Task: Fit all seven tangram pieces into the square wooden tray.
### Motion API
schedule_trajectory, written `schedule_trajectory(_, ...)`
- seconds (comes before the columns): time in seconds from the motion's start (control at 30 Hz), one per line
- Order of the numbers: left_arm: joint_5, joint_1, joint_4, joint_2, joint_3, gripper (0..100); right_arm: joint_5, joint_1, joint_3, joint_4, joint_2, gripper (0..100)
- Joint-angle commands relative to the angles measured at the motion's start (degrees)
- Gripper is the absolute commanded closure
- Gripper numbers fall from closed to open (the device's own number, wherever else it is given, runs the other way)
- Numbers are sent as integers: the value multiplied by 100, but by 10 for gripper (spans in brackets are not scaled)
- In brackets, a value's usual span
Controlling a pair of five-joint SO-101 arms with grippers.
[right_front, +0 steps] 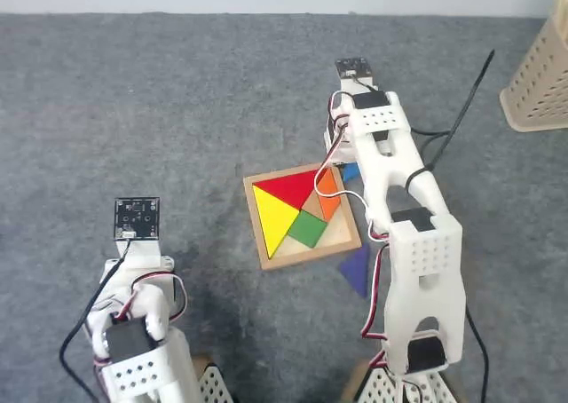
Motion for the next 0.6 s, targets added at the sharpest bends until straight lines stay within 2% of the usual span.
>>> schedule_trajectory(0.0,-26,-18,44,-79,-40,987,-62,75,-290,75,-101,868)
schedule_trajectory(0.07,-26,-18,44,-79,-40,987,-53,75,-290,84,-101,898)
schedule_trajectory(0.33,-26,-18,44,-79,-40,987,9,66,-281,127,127,905)
schedule_trajectory(0.57,-26,-18,44,-79,-40,987,1090,75,-281,602,-514,905)
